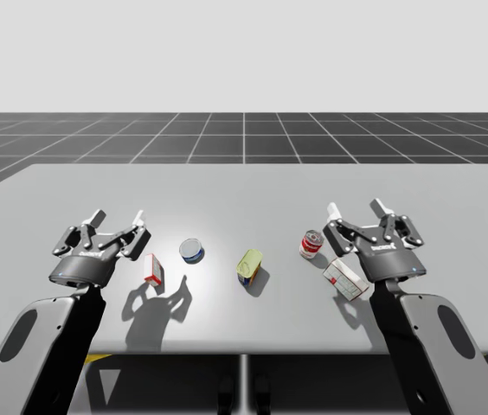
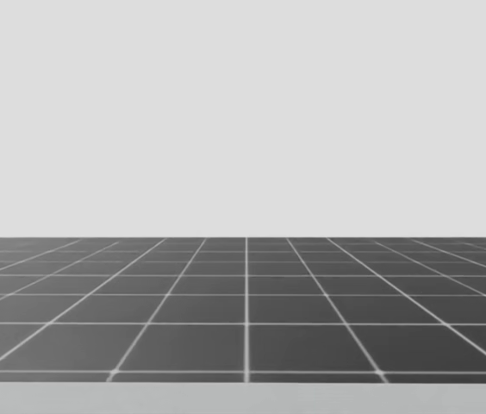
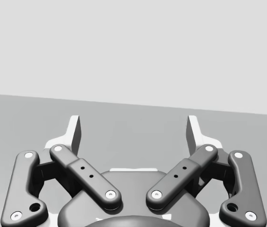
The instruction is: Lift the red soup can off the table.
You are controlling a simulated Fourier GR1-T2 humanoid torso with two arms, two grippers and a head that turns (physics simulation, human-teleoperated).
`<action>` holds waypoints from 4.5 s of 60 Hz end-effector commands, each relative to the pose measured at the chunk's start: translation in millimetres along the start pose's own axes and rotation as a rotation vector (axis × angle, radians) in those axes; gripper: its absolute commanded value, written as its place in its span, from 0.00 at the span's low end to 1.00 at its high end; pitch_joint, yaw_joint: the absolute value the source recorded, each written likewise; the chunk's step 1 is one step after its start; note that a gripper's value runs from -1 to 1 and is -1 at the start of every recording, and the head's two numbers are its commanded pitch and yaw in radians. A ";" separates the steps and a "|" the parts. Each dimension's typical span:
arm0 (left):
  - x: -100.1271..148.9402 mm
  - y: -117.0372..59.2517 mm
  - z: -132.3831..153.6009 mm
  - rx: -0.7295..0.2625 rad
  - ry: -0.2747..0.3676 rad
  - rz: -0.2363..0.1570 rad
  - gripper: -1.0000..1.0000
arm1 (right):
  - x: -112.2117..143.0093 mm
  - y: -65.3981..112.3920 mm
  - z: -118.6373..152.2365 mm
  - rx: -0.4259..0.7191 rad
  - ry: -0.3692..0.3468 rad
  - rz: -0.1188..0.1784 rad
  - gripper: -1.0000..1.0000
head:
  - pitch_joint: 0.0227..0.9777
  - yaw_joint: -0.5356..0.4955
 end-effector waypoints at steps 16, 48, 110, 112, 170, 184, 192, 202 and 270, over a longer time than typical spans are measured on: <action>0.3 0.4 0.5 0.003 0.001 -0.004 0.00 | -0.2 -2.7 -0.3 0.017 0.036 -0.002 0.00 | 0.22 0.52; -0.4 0.8 0.8 -0.004 0.006 -0.024 0.00 | -1.9 -2.4 -2.3 -0.011 0.041 0.026 0.00 | 0.68 0.36; -6.1 -11.8 2.7 -0.023 0.008 -0.063 0.00 | 3.4 -5.7 32.7 0.314 0.391 0.014 0.00 | 0.77 0.21; -6.3 -11.8 2.6 -0.023 0.009 -0.064 0.00 | 1.1 -7.0 32.3 0.318 0.399 0.014 0.00 | 0.77 0.21; -6.2 -13.4 4.7 -0.023 0.009 -0.057 0.00 | -60.2 -7.2 -28.4 0.355 0.651 0.074 0.00 | 0.78 0.23; -6.2 -13.3 5.3 -0.023 0.013 -0.058 0.00 | -66.3 -1.7 -40.3 0.375 0.702 0.074 0.00 | 0.77 0.23; -6.3 -13.6 5.2 -0.025 0.014 -0.060 0.00 | -69.8 -1.5 -41.2 0.391 0.732 0.067 0.00 | 0.77 0.23; -6.5 -13.6 5.1 -0.027 0.015 -0.060 0.00 | -71.9 -4.7 -37.9 0.389 0.734 0.071 0.99 | 0.75 0.23; -5.7 -12.5 5.3 -0.023 0.019 -0.043 0.00 | 7.9 -11.0 -47.5 0.418 0.557 0.123 0.98 | 0.45 0.17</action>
